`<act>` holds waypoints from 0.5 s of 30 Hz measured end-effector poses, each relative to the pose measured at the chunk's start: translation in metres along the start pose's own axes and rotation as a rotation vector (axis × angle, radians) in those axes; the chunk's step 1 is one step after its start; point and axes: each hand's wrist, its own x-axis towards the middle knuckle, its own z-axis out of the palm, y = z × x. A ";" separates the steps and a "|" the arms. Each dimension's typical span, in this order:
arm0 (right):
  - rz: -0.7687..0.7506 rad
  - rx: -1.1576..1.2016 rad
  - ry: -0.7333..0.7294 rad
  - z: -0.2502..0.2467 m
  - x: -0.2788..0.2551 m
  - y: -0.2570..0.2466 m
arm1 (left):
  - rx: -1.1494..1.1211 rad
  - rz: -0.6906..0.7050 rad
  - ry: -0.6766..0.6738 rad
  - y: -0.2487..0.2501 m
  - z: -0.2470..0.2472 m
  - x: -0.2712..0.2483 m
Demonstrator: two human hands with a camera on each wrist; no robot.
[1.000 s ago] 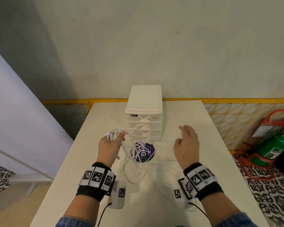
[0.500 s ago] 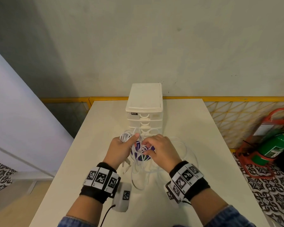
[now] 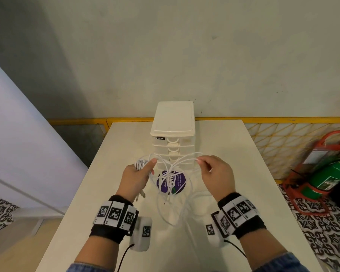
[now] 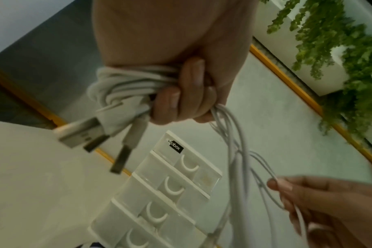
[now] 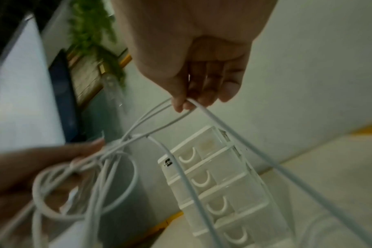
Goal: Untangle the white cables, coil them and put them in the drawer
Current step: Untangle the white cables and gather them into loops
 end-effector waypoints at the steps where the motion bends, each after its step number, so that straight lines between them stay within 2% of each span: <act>1: 0.054 0.034 0.036 -0.003 0.000 0.003 | 0.014 -0.004 0.033 0.000 -0.003 0.001; 4: 0.277 0.027 0.116 -0.017 0.002 0.023 | 0.012 -0.033 0.167 -0.006 -0.023 0.007; 6: 0.400 0.005 0.113 -0.021 0.002 0.038 | -0.011 -0.048 0.225 -0.009 -0.032 0.008; 8: 0.494 -0.013 0.044 -0.018 -0.001 0.047 | -0.015 -0.046 0.233 -0.010 -0.033 0.008; 10: 0.544 -0.135 -0.113 -0.015 -0.003 0.046 | -0.012 -0.029 0.216 -0.009 -0.029 0.007; 11: 0.525 -0.211 -0.158 -0.014 -0.004 0.042 | -0.005 -0.017 0.204 -0.008 -0.026 0.007; 12: 0.443 -0.231 -0.123 -0.014 -0.003 0.035 | 0.008 -0.004 0.191 -0.008 -0.023 0.006; 14: 0.105 -0.072 0.039 -0.014 -0.001 0.012 | 0.024 0.017 0.166 -0.007 -0.015 0.004; 15: -0.065 0.017 0.032 -0.013 -0.001 -0.003 | 0.021 0.029 0.155 -0.006 -0.011 0.003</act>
